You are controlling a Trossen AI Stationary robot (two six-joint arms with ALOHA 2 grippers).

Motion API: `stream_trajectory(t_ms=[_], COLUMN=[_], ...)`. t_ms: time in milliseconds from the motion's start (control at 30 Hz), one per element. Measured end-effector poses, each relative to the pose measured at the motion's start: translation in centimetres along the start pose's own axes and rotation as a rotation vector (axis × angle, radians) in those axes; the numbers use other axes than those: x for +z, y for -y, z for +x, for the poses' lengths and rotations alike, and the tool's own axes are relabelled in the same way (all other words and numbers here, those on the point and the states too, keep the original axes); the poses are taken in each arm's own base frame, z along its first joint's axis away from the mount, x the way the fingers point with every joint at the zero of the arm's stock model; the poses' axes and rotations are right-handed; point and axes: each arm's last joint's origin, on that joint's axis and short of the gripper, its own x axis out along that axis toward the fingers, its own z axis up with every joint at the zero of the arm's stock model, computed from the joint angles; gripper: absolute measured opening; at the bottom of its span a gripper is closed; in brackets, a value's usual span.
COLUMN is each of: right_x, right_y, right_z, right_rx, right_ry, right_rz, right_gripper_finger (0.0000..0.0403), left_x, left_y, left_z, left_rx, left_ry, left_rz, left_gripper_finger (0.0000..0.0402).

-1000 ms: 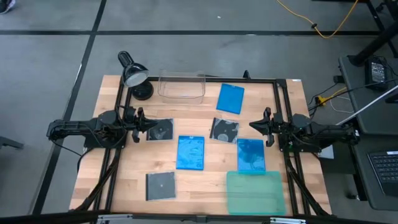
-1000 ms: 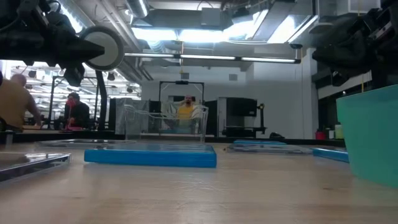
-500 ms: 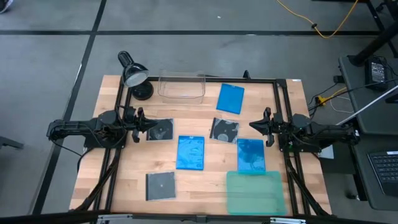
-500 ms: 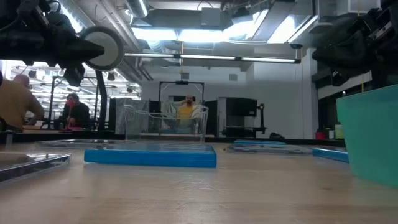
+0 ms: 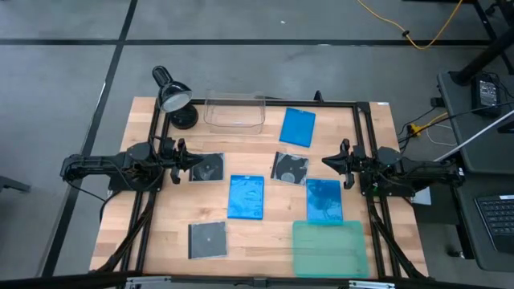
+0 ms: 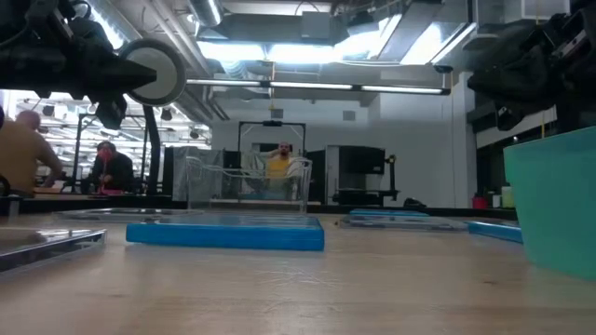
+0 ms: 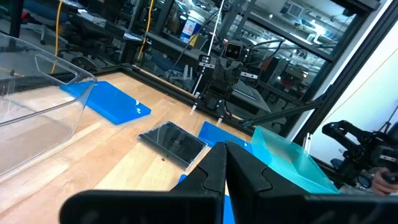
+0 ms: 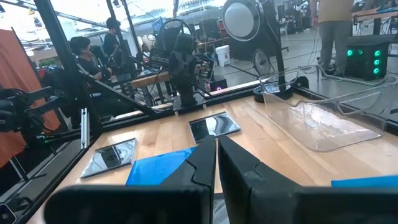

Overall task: Pick & place jewel cases by type
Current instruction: Put the bottom left blue cd case into the green bin

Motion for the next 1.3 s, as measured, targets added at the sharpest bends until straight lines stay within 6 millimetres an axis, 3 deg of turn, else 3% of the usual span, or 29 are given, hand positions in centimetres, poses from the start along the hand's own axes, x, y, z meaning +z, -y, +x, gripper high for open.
stream_trajectory(t_ms=[267,567,867,1000,1167,1300], right_x=[0.0,0.0,0.9,3.7,9.5,14.2], right_y=[0.0,0.0,-0.2,-0.7,-1.9,-3.0], right_z=[0.0,0.0,-0.1,-0.5,-1.0,0.0], right_rx=[0.0,0.0,0.009,-0.003,-0.103,-0.14], right_ry=[0.0,0.0,0.083,0.13,0.081,-0.032], right_rz=[0.02,0.033,0.025,-0.077,-0.239,-0.292], right_gripper_finger=[0.0023,0.0023,0.0023,0.0023,0.0023,0.0023], left_x=[0.0,0.4,1.0,3.3,9.0,13.6], left_y=[0.0,-0.4,-0.3,0.8,3.6,5.9], left_z=[0.0,0.0,-0.1,-0.5,-1.2,-0.7], left_rx=[0.001,0.16,0.209,0.185,0.201,0.206], left_ry=[0.001,0.08,0.167,0.25,0.336,0.346], left_rz=[0.001,0.204,0.137,0.211,0.339,0.393], left_gripper_finger=[0.0003,0.0003,0.0003,0.0003,0.0003,0.0003])
